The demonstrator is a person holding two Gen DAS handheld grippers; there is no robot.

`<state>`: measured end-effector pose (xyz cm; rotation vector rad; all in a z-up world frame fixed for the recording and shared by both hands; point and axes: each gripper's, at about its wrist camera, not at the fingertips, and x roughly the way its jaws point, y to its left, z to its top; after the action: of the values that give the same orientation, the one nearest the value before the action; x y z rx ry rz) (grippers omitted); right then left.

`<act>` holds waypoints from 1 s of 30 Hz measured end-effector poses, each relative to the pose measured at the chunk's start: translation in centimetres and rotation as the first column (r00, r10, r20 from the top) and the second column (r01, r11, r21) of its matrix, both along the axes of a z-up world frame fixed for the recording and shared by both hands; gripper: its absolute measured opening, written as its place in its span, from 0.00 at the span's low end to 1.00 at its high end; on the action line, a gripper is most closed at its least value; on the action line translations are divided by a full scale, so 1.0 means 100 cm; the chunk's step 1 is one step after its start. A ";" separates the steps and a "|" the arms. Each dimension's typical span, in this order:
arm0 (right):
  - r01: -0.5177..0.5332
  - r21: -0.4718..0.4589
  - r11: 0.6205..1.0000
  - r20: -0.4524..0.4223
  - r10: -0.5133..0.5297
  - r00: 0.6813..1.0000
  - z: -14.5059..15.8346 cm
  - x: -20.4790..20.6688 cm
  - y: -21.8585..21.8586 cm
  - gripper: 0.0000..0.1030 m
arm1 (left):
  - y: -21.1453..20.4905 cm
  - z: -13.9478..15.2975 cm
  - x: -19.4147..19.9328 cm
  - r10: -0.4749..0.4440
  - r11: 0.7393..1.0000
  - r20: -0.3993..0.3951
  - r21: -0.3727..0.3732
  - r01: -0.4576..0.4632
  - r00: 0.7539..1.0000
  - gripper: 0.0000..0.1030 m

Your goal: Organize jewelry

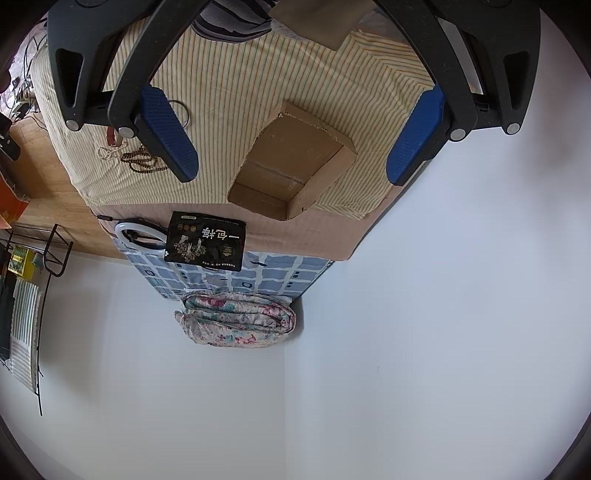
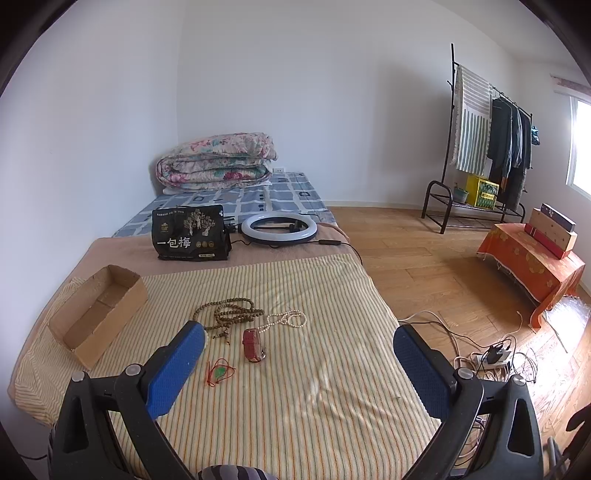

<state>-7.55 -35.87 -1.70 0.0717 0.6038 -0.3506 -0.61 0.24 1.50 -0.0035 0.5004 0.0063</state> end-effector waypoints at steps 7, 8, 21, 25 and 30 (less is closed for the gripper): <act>0.003 0.002 1.000 -0.001 -0.003 1.000 -0.003 0.000 -0.001 1.00 | -0.005 0.004 -0.004 -0.006 1.000 0.009 0.001 0.006 1.000 1.00; 0.003 0.002 1.000 0.001 -0.003 1.000 -0.002 0.000 -0.001 1.00 | -0.004 0.004 -0.003 -0.007 1.000 0.008 0.000 0.007 1.000 1.00; -0.001 0.005 1.000 -0.001 0.001 1.000 0.001 -0.002 0.001 1.00 | -0.006 0.006 -0.004 -0.007 1.000 0.009 -0.001 0.007 1.000 1.00; -0.002 0.003 1.000 -0.002 0.002 1.000 0.002 -0.001 0.002 1.00 | -0.006 0.007 -0.004 -0.006 1.000 0.008 -0.001 0.006 1.000 1.00; -0.004 0.007 1.000 -0.005 0.004 1.000 0.001 0.000 0.003 1.00 | -0.007 0.006 -0.005 -0.004 1.000 0.009 -0.002 0.004 1.000 1.00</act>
<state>-7.55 -35.57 -1.57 0.0758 0.6103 -0.3448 -1.07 -0.45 2.12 -0.0040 0.4917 0.0015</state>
